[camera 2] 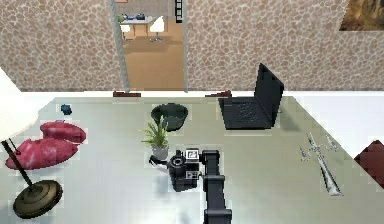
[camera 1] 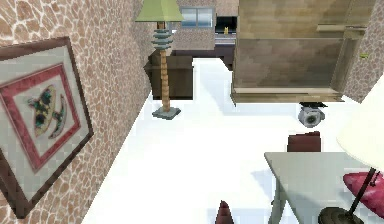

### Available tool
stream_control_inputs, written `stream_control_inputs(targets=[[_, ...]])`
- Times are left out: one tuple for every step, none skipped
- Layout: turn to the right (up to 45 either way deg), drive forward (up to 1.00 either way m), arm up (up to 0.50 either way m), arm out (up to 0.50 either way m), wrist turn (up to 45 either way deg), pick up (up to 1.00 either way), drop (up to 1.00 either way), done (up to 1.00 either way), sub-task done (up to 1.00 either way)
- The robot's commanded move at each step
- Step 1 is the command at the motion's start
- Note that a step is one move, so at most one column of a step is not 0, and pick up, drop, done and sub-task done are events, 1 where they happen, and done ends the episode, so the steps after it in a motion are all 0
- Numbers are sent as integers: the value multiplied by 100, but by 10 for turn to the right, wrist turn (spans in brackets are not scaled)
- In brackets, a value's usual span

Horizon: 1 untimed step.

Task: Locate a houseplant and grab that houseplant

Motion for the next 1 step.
stream_control_inputs(targets=[[0, 0, 0, 0, 0, 0, 0, 100, 0]])
